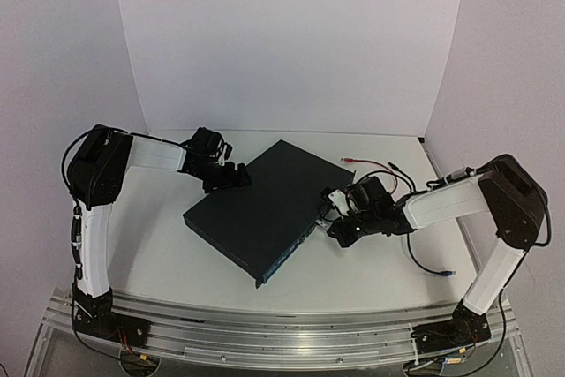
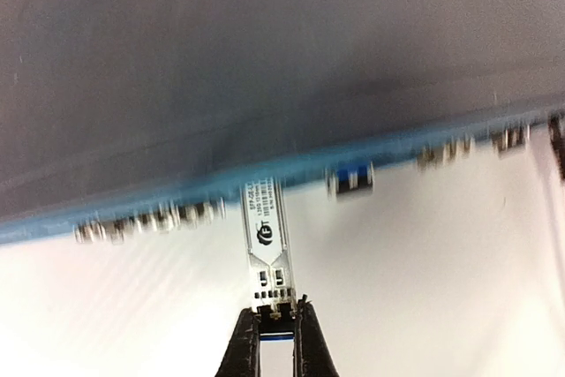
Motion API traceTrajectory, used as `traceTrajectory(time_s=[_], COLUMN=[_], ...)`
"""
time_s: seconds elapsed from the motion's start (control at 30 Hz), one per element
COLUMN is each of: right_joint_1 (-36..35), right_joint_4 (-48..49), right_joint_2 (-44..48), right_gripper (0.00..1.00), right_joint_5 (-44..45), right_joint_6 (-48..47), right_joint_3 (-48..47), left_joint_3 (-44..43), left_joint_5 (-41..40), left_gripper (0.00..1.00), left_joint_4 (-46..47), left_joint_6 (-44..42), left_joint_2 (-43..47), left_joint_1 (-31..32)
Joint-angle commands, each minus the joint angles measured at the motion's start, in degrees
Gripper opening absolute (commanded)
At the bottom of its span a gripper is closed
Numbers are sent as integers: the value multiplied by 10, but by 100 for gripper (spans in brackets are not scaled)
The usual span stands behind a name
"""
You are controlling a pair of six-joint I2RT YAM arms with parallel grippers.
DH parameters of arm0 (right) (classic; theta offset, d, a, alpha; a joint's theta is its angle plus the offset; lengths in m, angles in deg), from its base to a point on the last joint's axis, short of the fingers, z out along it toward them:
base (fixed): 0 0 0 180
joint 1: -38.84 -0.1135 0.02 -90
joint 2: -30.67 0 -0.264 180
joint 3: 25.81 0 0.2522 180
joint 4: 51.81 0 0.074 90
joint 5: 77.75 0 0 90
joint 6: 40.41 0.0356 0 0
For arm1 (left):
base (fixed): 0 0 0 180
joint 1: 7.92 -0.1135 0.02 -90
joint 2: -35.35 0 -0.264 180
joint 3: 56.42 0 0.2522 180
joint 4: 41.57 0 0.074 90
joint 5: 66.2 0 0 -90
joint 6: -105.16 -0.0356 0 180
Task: Pull the plug from the switch port
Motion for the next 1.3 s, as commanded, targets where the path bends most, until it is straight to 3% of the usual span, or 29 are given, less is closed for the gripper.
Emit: traceTrajectory(time_s=[0.0, 0.33, 0.53, 0.67, 0.73, 0.87, 0.93, 0.97, 1.27], right_joint_1=[-1, -1, -1, -1, -1, -1, -1, 0, 2], right_joint_4=[-81, -159, -202, -202, -202, -202, -203, -203, -200], right_joint_2=[50, 179, 207, 214, 218, 238, 250, 253, 224], right_gripper=[0, 0, 0, 6, 16, 55, 80, 86, 96], right_joint_5=[8, 38, 71, 75, 82, 87, 88, 88, 101], right_joint_6=[33, 62, 120, 154, 161, 165, 167, 168, 215], right_joint_3=[44, 85, 109, 126, 131, 132, 128, 124, 36], left_joint_3=[-3, -3, 0, 2, 4, 12, 16, 17, -20], left_joint_5=[-21, -11, -10, -7, -7, -5, -2, -1, -1], left_gripper=[96, 97, 97, 97, 97, 97, 97, 97, 99], left_joint_4=[-44, -36, -30, -28, -26, -19, -12, -8, -19], left_joint_6=[1, -2, -3, -2, -2, 1, 3, 4, -19], left_joint_2=[-23, -21, -11, -6, -4, 3, 6, 7, 17], left_joint_1=[6, 6, 6, 6, 6, 5, 6, 6, 6])
